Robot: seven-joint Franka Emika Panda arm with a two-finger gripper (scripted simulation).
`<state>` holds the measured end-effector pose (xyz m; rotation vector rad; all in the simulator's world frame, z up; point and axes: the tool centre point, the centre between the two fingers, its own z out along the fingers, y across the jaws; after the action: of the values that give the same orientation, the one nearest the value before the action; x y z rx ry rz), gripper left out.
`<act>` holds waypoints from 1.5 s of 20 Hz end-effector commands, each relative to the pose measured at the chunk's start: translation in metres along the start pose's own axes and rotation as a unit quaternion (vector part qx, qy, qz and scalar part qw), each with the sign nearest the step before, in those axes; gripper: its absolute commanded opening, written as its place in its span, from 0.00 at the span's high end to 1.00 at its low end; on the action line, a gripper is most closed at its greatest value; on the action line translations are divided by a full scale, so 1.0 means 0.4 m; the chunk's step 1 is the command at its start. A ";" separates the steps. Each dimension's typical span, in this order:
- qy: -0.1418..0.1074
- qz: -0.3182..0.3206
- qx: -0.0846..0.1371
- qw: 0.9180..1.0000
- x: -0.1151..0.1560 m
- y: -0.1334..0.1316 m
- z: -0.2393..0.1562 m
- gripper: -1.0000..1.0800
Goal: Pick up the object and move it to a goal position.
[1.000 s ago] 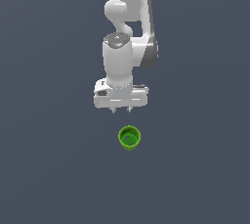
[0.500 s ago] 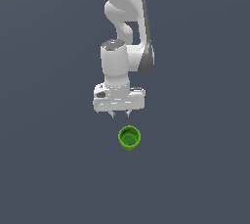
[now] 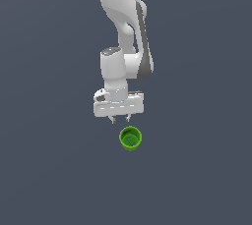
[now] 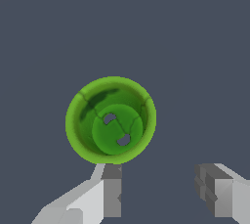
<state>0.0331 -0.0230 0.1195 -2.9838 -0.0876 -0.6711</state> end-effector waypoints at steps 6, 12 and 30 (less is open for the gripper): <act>0.054 -0.001 0.012 0.998 0.013 0.008 0.037 0.38; 0.098 -0.003 0.022 0.995 0.027 0.013 0.068 0.38; 0.220 -0.012 0.052 0.974 0.078 0.021 0.161 0.38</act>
<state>0.0872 -0.0246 0.0753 -2.6771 -0.1223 -1.2483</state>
